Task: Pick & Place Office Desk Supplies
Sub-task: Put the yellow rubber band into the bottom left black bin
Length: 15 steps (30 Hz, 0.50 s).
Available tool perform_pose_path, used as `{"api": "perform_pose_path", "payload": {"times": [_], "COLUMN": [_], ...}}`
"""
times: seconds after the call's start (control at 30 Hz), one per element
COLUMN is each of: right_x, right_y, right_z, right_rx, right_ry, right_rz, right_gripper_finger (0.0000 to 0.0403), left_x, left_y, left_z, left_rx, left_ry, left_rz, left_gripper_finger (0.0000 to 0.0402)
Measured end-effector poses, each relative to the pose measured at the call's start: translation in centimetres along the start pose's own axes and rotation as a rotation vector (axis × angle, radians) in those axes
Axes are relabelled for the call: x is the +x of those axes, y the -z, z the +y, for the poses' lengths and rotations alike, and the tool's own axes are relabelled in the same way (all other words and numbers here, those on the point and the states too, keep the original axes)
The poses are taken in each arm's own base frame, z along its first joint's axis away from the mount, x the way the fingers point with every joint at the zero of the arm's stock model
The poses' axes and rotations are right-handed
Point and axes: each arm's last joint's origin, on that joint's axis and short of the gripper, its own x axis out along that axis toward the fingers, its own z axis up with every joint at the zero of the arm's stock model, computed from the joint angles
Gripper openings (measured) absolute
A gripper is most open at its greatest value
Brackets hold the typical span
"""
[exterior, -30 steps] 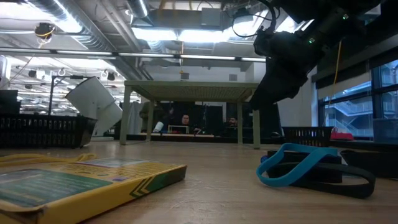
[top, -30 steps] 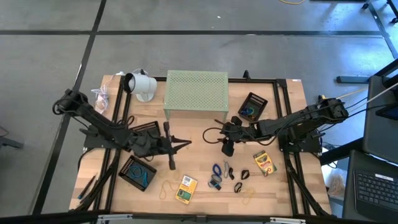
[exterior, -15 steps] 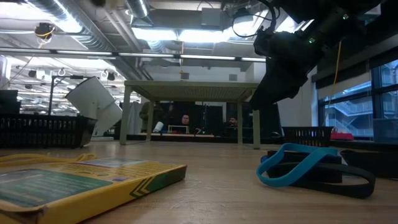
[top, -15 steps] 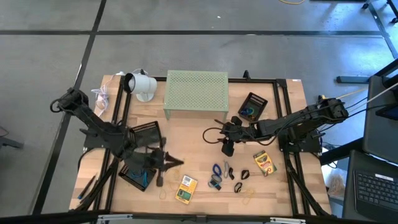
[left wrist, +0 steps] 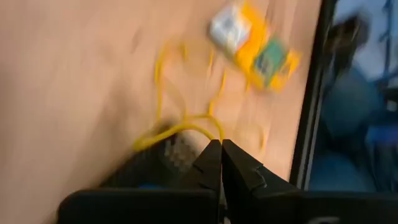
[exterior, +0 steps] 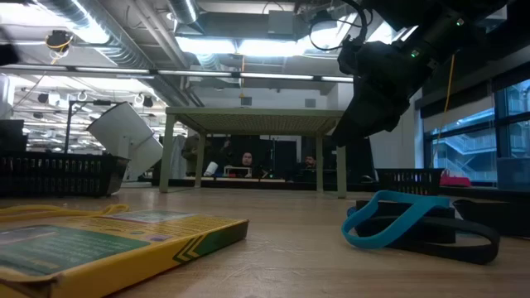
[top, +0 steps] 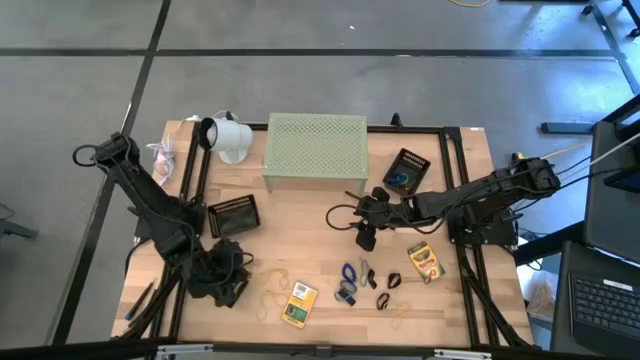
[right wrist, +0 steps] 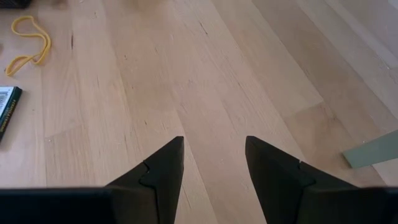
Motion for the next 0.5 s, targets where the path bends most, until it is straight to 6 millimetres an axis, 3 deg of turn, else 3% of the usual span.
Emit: {"api": "perform_pose_path", "payload": {"times": [0.23,0.5], "right_x": [0.0,0.0], "right_y": [0.0,0.0], "right_z": [0.0,0.0], "right_rx": [0.001,0.003], "right_ry": [-0.001,-0.002], "right_rz": [-0.001,-0.003], "right_gripper_finger": [0.0176,0.0176], "left_x": [-0.7,-0.7], "left_y": [1.8,1.6], "left_z": [0.2,1.8], "left_rx": [-0.066,-0.089], "left_ry": [0.006,-0.173], "left_rz": [0.259,0.172], "left_gripper_finger": [0.0001,0.0002]}}
